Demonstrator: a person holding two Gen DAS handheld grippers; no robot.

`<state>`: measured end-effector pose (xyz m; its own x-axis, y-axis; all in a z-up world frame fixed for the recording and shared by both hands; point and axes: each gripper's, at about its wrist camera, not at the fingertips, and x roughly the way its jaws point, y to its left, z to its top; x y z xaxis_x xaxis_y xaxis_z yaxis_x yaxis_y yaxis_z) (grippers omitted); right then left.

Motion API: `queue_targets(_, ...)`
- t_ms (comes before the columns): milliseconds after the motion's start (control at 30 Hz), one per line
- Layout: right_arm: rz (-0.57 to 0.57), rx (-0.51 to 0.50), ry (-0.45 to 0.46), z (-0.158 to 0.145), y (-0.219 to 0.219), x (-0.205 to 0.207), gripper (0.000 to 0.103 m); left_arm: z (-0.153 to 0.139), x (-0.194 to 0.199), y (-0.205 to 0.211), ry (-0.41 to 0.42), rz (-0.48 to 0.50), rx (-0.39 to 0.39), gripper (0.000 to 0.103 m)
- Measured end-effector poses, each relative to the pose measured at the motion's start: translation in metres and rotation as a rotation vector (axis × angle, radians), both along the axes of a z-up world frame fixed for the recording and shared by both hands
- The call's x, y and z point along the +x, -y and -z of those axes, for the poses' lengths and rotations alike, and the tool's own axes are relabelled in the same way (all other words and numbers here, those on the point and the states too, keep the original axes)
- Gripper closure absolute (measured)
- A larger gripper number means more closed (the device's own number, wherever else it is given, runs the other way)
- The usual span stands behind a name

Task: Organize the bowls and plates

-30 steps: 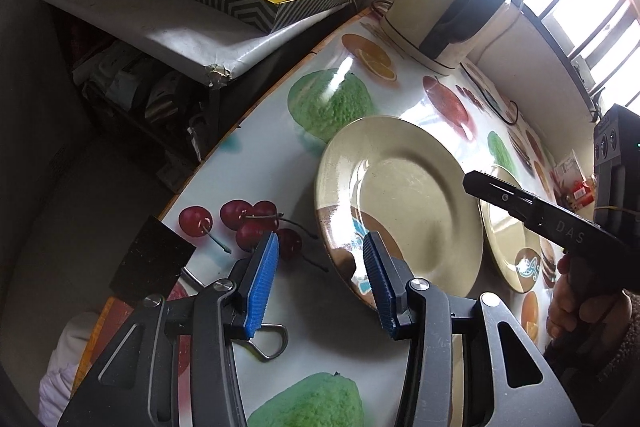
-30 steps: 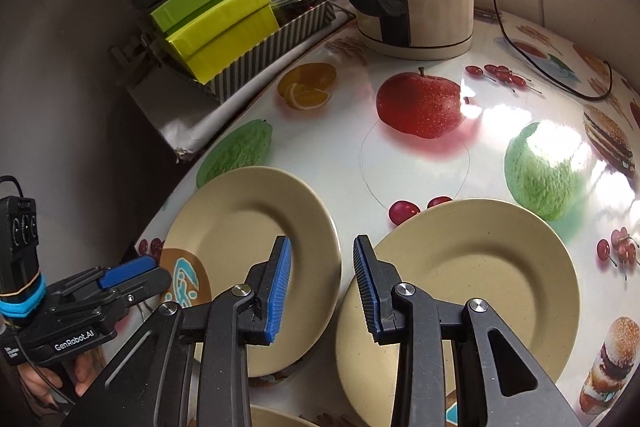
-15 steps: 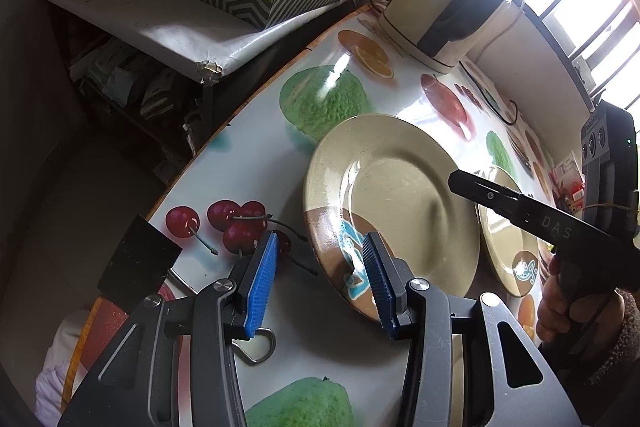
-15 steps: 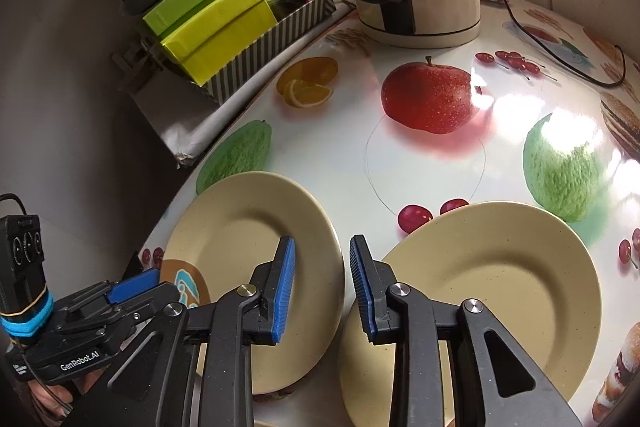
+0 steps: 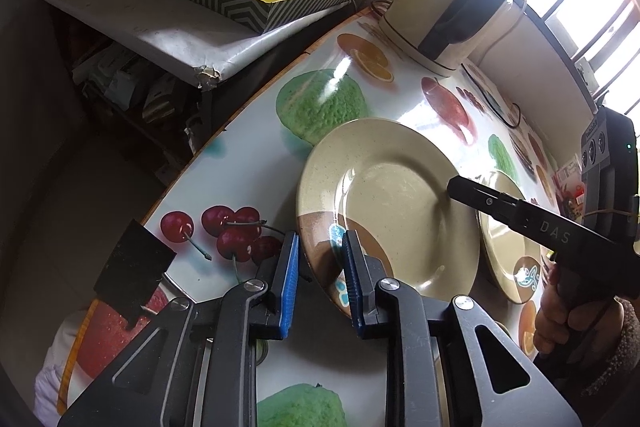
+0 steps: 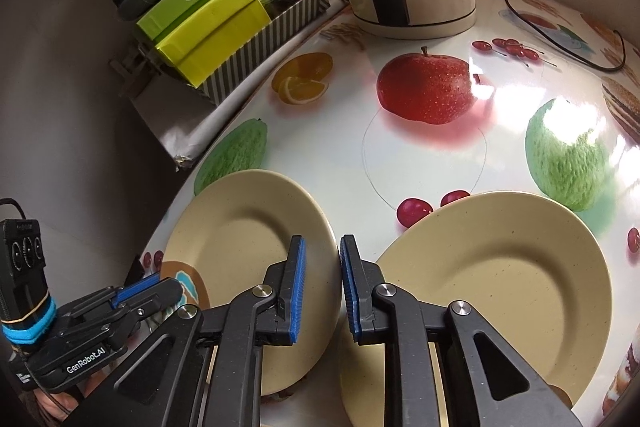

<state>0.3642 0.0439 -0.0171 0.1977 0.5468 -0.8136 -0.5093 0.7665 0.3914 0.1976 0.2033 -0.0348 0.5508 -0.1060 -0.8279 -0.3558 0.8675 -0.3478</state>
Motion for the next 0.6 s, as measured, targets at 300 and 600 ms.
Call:
queue_targets(300,0.017,0.006,-0.015,-0.001,0.001,-0.002,0.086,-0.005,-0.003,-0.003,-0.004,-0.009,0.01,0.081)
queue_targets(600,0.006,0.04,-0.016,-0.011,-0.001,-0.011,0.086,-0.017,-0.014,-0.007,0.015,-0.025,0.015,0.081)
